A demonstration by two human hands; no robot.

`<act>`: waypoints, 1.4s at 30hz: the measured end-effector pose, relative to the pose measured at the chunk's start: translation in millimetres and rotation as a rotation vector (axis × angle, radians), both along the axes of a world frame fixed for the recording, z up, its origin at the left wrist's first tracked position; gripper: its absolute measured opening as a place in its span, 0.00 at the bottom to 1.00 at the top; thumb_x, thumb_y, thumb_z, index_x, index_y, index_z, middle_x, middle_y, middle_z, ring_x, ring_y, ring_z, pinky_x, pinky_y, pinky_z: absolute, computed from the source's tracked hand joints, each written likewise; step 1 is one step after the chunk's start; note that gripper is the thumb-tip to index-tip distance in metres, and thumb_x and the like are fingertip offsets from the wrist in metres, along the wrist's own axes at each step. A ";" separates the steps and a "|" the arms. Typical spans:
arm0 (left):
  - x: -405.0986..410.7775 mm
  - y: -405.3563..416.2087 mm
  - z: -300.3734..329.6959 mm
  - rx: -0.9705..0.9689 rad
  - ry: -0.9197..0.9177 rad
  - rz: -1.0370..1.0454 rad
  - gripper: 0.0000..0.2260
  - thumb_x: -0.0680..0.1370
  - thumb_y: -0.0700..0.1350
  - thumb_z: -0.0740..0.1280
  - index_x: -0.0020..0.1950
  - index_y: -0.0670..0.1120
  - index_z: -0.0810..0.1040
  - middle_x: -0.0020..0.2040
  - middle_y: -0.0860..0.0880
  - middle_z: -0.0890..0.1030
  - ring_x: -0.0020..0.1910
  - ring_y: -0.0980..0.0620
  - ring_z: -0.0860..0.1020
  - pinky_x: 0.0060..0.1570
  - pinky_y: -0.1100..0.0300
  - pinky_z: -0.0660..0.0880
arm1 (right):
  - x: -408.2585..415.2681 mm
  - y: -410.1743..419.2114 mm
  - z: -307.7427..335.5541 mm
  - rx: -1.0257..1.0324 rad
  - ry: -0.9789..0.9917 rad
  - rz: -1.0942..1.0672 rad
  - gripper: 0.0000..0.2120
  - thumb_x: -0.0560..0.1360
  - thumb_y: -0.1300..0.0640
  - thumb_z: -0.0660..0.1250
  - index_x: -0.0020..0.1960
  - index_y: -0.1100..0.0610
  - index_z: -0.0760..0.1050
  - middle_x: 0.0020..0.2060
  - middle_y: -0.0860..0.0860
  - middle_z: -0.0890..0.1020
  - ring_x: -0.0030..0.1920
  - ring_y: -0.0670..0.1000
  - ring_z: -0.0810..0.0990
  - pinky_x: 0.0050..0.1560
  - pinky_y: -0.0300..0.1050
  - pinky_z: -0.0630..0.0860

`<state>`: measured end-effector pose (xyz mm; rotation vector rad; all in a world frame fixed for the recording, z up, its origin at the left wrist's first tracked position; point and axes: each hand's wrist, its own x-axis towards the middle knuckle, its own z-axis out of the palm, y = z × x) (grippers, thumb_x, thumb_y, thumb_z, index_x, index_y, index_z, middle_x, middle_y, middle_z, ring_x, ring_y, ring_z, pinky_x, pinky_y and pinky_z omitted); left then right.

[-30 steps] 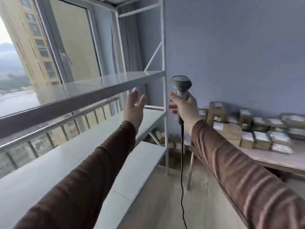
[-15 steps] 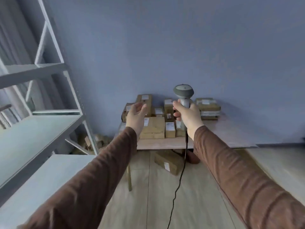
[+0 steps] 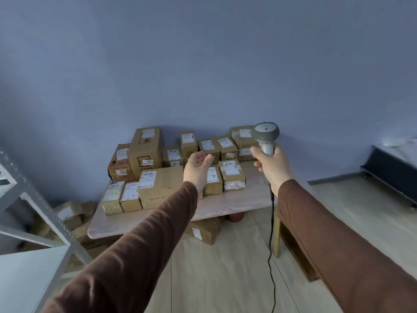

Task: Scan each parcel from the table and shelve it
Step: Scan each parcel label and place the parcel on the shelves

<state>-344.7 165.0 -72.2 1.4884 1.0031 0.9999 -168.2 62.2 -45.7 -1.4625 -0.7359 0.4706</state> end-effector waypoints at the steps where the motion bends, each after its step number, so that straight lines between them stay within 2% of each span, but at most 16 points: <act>1: 11.3 12.5 -6.8 -0.009 0.011 -0.013 0.21 0.85 0.49 0.65 0.75 0.42 0.71 0.70 0.46 0.77 0.62 0.53 0.76 0.60 0.62 0.70 | 10.6 9.3 -4.2 -0.008 0.004 -0.015 0.07 0.79 0.51 0.73 0.51 0.45 0.75 0.45 0.47 0.84 0.33 0.44 0.79 0.34 0.37 0.75; 5: 53.1 61.9 -35.3 -0.049 0.064 -0.057 0.22 0.85 0.49 0.65 0.76 0.42 0.70 0.71 0.45 0.77 0.62 0.53 0.75 0.60 0.61 0.69 | 49.5 46.0 -24.8 -0.067 0.019 -0.049 0.06 0.79 0.53 0.72 0.52 0.49 0.76 0.46 0.47 0.83 0.36 0.45 0.81 0.39 0.40 0.77; 9: 83.1 100.2 -72.0 -0.123 0.128 -0.072 0.24 0.85 0.51 0.65 0.78 0.42 0.68 0.74 0.44 0.75 0.67 0.50 0.75 0.64 0.58 0.70 | 83.3 80.5 -56.2 -0.133 0.053 -0.047 0.05 0.79 0.54 0.72 0.52 0.47 0.76 0.47 0.47 0.84 0.41 0.46 0.84 0.42 0.43 0.77; 12: 104.8 125.6 -102.8 -0.195 0.173 -0.053 0.24 0.85 0.50 0.65 0.79 0.43 0.67 0.75 0.43 0.74 0.71 0.45 0.74 0.68 0.55 0.70 | 109.6 110.1 -85.7 -0.190 0.090 -0.029 0.07 0.79 0.55 0.72 0.53 0.48 0.75 0.48 0.47 0.83 0.43 0.47 0.85 0.45 0.45 0.78; 19: 167.4 170.2 -164.7 -0.298 0.282 0.046 0.25 0.85 0.50 0.64 0.80 0.42 0.67 0.74 0.43 0.74 0.72 0.44 0.74 0.74 0.49 0.69 | 179.3 181.1 -161.5 -0.338 0.109 0.046 0.08 0.79 0.55 0.72 0.55 0.53 0.75 0.48 0.52 0.84 0.47 0.53 0.85 0.54 0.53 0.79; 23: 209.5 189.5 -191.4 -0.353 0.307 0.116 0.25 0.84 0.50 0.65 0.79 0.42 0.67 0.74 0.43 0.75 0.71 0.45 0.74 0.64 0.58 0.69 | 219.6 215.4 -201.8 -0.448 0.075 0.118 0.11 0.79 0.54 0.73 0.59 0.56 0.77 0.53 0.55 0.85 0.52 0.57 0.84 0.58 0.57 0.78; 28: 246.7 208.9 -218.5 -0.389 0.371 0.207 0.25 0.84 0.51 0.66 0.78 0.42 0.69 0.72 0.44 0.76 0.70 0.45 0.75 0.64 0.57 0.69 | 250.7 248.4 -240.5 -0.498 0.059 0.201 0.15 0.78 0.54 0.73 0.61 0.59 0.78 0.54 0.55 0.85 0.55 0.58 0.82 0.59 0.56 0.77; 31: 259.6 218.8 -230.7 -0.372 0.428 0.249 0.22 0.84 0.49 0.65 0.76 0.42 0.70 0.71 0.43 0.78 0.68 0.44 0.76 0.61 0.57 0.69 | 259.1 263.1 -258.9 -0.497 0.129 0.209 0.14 0.78 0.54 0.74 0.59 0.59 0.77 0.51 0.54 0.84 0.54 0.58 0.82 0.56 0.52 0.76; 34: 267.6 225.8 -241.4 -0.361 0.481 0.267 0.21 0.85 0.49 0.64 0.76 0.42 0.71 0.69 0.43 0.78 0.67 0.43 0.77 0.62 0.54 0.72 | 261.2 271.7 -275.9 -0.501 0.190 0.219 0.12 0.78 0.54 0.74 0.57 0.58 0.77 0.49 0.54 0.83 0.52 0.57 0.81 0.54 0.51 0.76; 38: 274.9 232.8 -255.4 -0.340 0.516 0.286 0.13 0.85 0.47 0.64 0.66 0.42 0.77 0.54 0.46 0.80 0.57 0.43 0.79 0.52 0.56 0.71 | 260.1 280.3 -295.1 -0.522 0.287 0.252 0.12 0.78 0.55 0.74 0.58 0.56 0.77 0.49 0.52 0.83 0.51 0.54 0.80 0.56 0.51 0.76; 42: 281.6 238.2 -263.7 -0.336 0.562 0.281 0.12 0.85 0.46 0.63 0.63 0.40 0.77 0.57 0.41 0.82 0.57 0.41 0.78 0.56 0.51 0.74 | 257.7 285.0 -310.6 -0.532 0.432 0.267 0.13 0.78 0.56 0.74 0.61 0.55 0.78 0.50 0.51 0.83 0.49 0.51 0.79 0.53 0.49 0.75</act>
